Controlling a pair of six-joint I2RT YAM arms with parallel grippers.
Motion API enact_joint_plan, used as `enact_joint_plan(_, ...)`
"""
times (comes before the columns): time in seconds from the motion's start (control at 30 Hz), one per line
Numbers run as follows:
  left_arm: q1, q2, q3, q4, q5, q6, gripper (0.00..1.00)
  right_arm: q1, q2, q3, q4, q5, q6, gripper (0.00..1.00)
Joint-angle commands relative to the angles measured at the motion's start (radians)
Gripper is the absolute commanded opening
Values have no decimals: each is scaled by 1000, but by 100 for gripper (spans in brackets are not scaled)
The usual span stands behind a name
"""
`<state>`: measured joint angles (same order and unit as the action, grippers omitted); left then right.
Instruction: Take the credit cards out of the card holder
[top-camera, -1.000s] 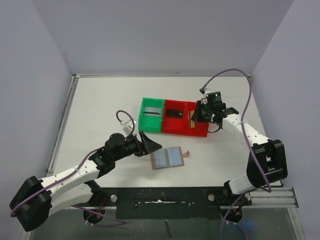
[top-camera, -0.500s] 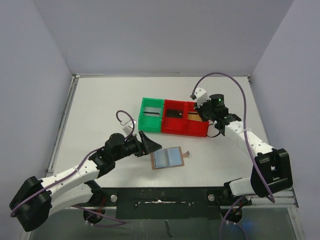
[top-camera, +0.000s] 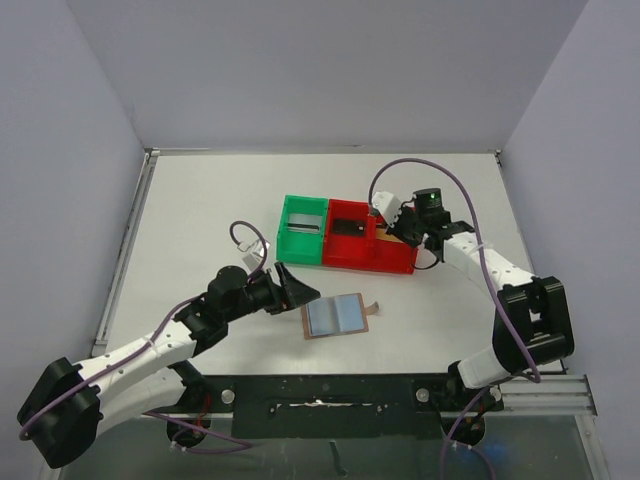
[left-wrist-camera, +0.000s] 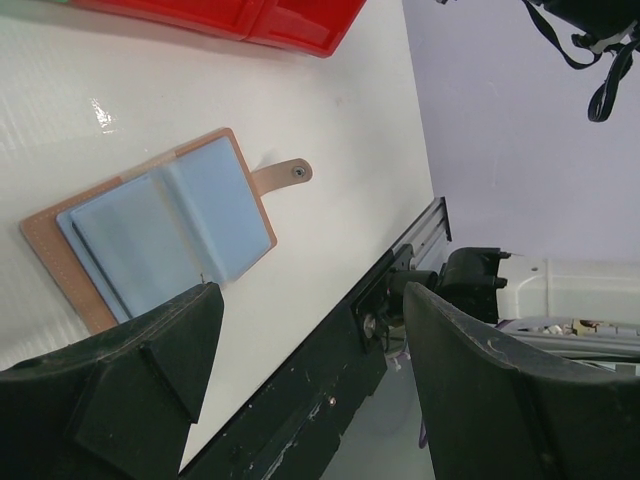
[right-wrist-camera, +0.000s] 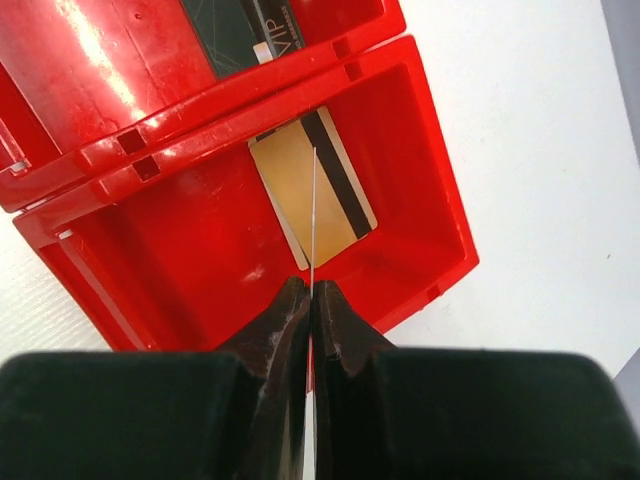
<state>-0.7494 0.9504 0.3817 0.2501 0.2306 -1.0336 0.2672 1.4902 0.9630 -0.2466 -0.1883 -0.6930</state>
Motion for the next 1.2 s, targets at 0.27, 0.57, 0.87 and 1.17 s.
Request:
enact_joint_plan(0.27,39,-30,58,-35,27,53,71,-11,139,142,-16,-41,-190,0)
enact_joint_plan(0.57,67,-41,54,-51,35,56,71,-17,196,168,27,-14,-257,0)
enact_joint_plan(0.87,91,-45,60,-66,42,67,71,-23,275,208,38,5,-277,6)
enact_joint_plan(1.17,107,-29,62,-62,59,72,71,-23,297,224,-25,-26,-303,16)
